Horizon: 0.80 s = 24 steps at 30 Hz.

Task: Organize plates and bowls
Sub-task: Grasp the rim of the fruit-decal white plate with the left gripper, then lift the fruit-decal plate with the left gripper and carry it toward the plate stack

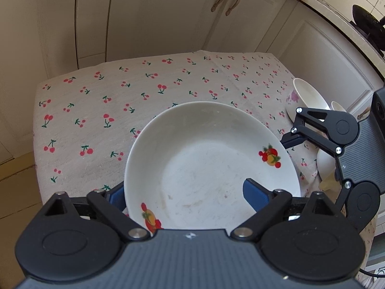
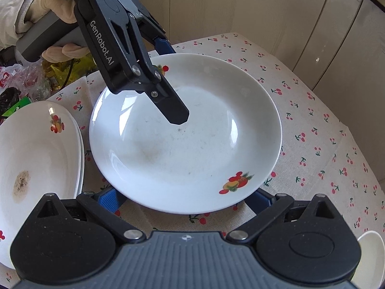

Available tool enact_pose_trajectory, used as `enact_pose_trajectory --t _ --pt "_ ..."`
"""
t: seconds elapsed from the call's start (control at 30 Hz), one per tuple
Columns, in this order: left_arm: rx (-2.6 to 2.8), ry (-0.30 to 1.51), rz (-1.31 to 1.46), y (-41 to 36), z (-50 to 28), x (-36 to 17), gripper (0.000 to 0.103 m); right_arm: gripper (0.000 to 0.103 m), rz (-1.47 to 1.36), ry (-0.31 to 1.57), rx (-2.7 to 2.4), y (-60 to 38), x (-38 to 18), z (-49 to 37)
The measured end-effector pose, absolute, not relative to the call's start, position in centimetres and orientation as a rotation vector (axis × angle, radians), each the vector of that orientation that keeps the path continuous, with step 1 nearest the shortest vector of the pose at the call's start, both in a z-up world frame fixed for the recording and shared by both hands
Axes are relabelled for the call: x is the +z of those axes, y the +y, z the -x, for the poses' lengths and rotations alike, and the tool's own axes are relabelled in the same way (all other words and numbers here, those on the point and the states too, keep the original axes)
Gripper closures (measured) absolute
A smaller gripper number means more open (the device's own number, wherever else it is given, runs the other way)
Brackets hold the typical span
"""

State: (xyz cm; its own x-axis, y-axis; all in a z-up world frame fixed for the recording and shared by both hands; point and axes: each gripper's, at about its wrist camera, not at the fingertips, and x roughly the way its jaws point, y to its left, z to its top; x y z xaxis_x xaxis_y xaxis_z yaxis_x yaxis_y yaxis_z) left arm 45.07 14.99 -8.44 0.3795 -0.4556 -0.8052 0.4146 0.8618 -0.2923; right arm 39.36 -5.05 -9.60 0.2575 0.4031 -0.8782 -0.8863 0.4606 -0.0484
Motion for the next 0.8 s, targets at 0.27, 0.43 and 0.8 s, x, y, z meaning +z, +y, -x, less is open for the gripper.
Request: enact_pose_trajectory --t 0.27,0.43,0.8 --pt "-0.556 1.038 0.04 15.3 -45.3 -8.4 0.008 0.0 0.583 0.865 0.961 -5.6 -9.2 -38.6" --pt "-0.56 1.037 0.035 15.3 -45.2 -8.4 0.007 0.0 0.55 0.84 0.977 -5.9 -9.0 -38.4" --pt "-0.567 1.043 0.062 15.7 -45.6 -8.2 0.007 0.0 0.542 0.786 0.978 -6.2 -8.6 -38.1"
